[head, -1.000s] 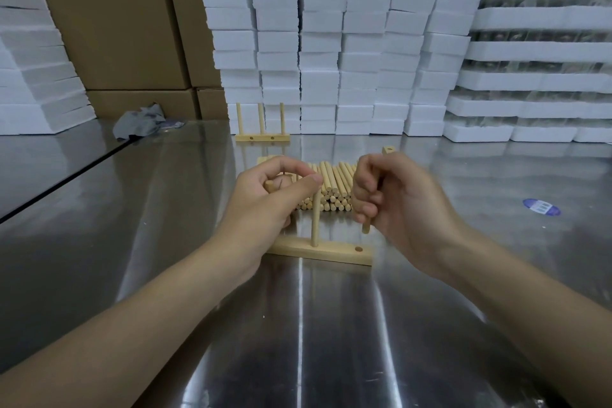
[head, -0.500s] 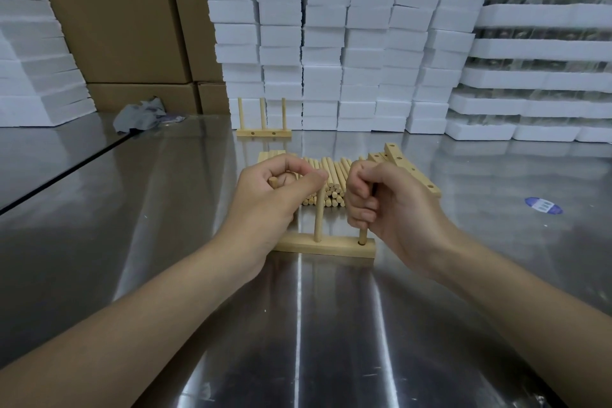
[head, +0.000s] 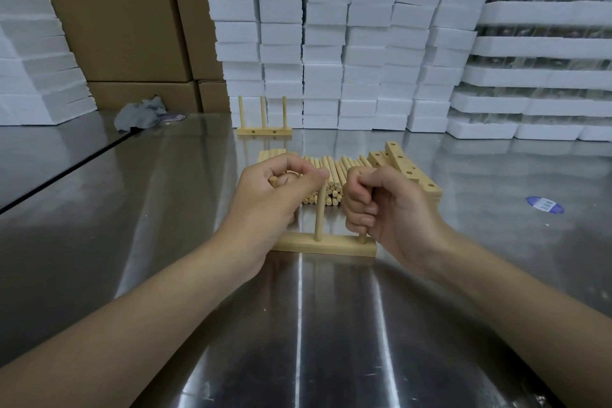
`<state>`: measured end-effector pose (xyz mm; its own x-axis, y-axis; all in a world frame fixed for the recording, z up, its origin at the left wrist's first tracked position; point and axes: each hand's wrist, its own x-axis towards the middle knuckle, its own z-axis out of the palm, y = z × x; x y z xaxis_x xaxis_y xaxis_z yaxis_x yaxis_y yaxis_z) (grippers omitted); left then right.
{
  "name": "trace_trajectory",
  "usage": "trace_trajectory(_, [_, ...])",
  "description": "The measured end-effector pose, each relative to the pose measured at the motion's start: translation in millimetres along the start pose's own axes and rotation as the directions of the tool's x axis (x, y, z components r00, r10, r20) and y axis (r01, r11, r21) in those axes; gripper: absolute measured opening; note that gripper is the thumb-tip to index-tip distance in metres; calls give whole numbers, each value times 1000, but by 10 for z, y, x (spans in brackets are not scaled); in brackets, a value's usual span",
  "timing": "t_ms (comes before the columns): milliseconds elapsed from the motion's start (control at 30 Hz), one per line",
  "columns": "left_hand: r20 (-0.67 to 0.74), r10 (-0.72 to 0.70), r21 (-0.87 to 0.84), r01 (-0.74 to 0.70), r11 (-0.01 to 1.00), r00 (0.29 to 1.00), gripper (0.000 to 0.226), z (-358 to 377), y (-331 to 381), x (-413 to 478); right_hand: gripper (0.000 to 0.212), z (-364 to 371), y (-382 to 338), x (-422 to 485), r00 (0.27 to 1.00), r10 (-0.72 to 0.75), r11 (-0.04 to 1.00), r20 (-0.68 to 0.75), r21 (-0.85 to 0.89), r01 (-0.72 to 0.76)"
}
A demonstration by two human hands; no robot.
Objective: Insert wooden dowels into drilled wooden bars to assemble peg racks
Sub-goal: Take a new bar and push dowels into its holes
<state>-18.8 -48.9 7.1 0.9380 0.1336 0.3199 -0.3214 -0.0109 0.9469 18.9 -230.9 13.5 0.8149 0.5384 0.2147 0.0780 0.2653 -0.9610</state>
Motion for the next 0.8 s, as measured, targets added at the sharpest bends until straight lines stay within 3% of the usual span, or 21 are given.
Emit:
trace_trajectory(600, [14, 12, 57, -13, 998, 1000, 18, -16, 65, -6, 23, -27, 38, 45, 996, -79, 996, 41, -46, 81])
trace_trajectory(700, [38, -14, 81, 10, 997, 999, 29, -108, 146, 68, 23, -102, 38, 29, 996, -77, 994, 35, -75, 79])
trace_trajectory(800, [-3, -43, 46, 43, 998, 999, 42, -237, 195, 145, 37, -166, 9, 20, 996, -87, 978, 21, -189, 89])
